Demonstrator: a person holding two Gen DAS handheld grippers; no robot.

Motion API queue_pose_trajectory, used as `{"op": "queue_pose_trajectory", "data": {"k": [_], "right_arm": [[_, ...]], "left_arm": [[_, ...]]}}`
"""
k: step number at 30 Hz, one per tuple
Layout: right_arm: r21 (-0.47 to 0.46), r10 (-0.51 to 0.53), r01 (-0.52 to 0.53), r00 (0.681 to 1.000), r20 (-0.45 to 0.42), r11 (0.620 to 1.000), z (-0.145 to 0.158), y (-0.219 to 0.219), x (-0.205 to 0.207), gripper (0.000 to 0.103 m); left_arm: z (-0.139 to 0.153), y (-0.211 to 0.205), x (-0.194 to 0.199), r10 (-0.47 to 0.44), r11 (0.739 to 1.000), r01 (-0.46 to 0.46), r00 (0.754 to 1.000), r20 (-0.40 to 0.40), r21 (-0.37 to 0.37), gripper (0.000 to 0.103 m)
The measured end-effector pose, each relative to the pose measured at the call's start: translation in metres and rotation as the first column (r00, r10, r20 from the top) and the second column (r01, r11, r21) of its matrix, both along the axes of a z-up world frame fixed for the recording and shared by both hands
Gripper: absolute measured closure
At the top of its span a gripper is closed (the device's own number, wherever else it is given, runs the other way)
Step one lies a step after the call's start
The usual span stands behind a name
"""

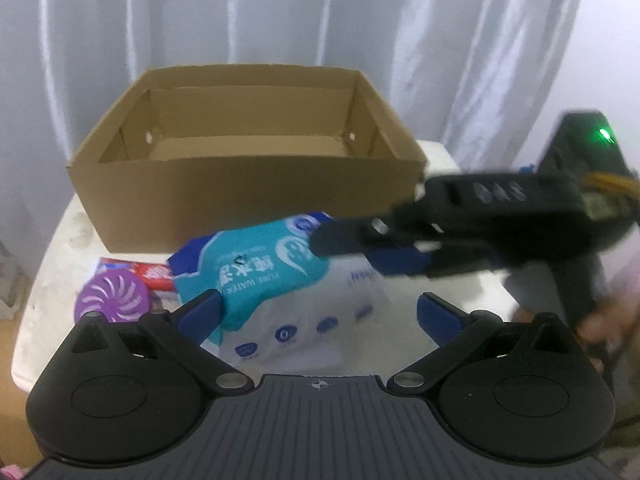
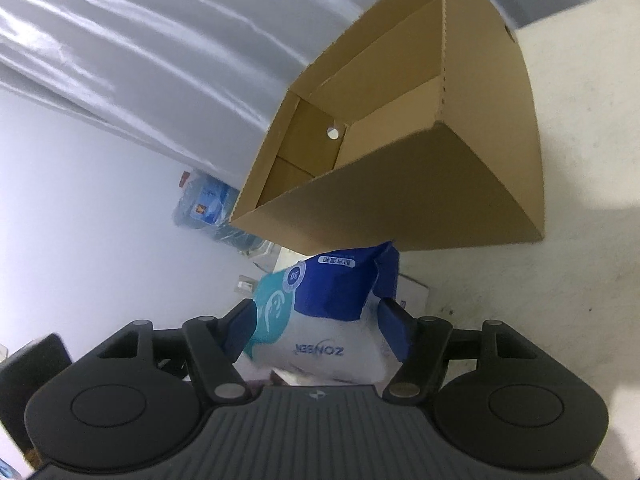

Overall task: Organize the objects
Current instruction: 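Close the right gripper on the blue-and-white wet-wipes pack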

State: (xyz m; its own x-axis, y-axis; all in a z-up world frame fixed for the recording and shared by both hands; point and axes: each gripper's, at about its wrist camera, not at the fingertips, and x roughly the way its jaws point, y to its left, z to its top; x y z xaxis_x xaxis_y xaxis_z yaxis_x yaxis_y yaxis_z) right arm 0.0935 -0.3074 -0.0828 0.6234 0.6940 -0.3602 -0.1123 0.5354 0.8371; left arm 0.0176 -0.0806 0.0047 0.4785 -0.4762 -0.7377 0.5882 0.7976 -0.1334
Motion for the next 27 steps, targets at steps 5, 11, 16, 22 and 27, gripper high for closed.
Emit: {"op": "queue_pose_trajectory", "data": {"k": [5,11,16,22,27], "right_arm": [[-0.015,-0.005,0.005,1.000,-0.003,1.000,0.001,-0.004,0.001,0.033],[-0.019,-0.019,0.019,1.000,-0.019,1.000,0.000,-0.010,-0.003,0.029],[-0.029,-0.016,0.015,0.999,-0.037,0.999,-0.001,-0.008,-0.003,0.025],[-0.034,-0.005,0.003,0.999,-0.053,0.999,-0.002,-0.002,0.002,0.024],[-0.023,0.017,-0.018,0.998,-0.055,1.000,0.000,0.003,0.006,0.022]], "left_arm": [[0.002,0.004,-0.015,0.000,1.000,0.000,1.000,0.011,-0.013,0.000],[0.001,0.016,-0.011,0.068,0.998,-0.069,0.996,0.048,0.006,0.000],[-0.019,0.023,0.006,0.122,0.992,-0.121,0.992,-0.031,0.032,0.000],[-0.033,0.025,0.018,0.113,0.993,-0.115,0.988,-0.106,-0.008,0.000],[-0.031,0.018,0.020,0.085,0.996,-0.088,0.992,-0.097,-0.022,0.000]]}}
